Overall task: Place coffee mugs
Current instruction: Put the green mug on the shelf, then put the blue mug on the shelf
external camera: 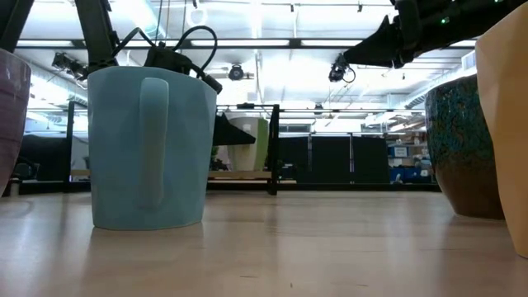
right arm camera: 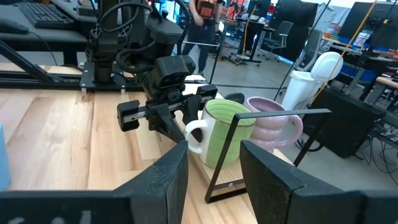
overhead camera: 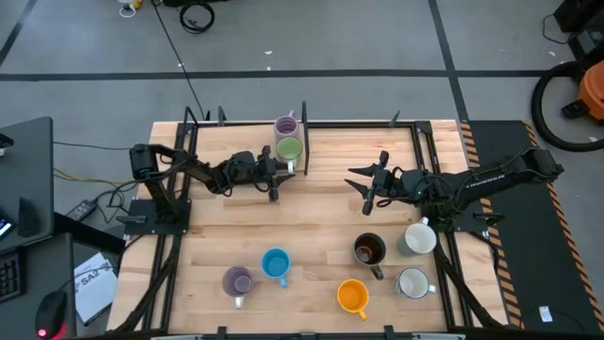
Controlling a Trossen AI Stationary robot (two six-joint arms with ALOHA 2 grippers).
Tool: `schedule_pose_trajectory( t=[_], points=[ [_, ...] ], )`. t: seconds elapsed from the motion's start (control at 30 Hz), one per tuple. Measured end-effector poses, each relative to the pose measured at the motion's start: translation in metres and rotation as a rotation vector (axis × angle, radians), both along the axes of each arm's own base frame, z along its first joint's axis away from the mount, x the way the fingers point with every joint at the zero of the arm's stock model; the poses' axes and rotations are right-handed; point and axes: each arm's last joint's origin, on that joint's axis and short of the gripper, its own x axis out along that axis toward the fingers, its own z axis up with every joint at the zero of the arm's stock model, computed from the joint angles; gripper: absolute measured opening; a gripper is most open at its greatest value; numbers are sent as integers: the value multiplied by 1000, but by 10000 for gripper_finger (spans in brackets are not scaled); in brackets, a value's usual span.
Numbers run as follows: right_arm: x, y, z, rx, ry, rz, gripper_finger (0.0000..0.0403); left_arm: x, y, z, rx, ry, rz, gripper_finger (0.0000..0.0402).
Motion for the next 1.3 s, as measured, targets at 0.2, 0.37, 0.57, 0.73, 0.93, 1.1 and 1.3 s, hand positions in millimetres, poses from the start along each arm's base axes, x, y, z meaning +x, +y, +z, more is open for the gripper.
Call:
schedule_pose_trajectory(
  t=[0.2, 0.37, 0.57, 0.73, 0.93, 1.1, 1.3],
  points=[
    [0, 0, 0, 0, 0, 0, 151, 0, -1, 0, -21, -2, 0, 131],
    [0, 0, 0, 0, 0, 0, 151, 2, -7, 1, -14, -4, -4, 131],
    [0, 1, 0, 3, 1, 21, 151, 2, -7, 1, -10, 3, 21, 131],
    [0, 1, 0, 3, 1, 21, 151, 2, -7, 1, -11, 7, 25, 131],
    [0, 1, 0, 3, 1, 21, 151, -3, -8, 6, -9, 3, 27, 131],
    [0, 1, 0, 2, -1, 21, 151, -10, -12, 4, -33, 7, 27, 131],
    [0, 0, 0, 6, -4, 20, 151, -15, -15, 2, -44, 17, 42, 131]
  ],
)
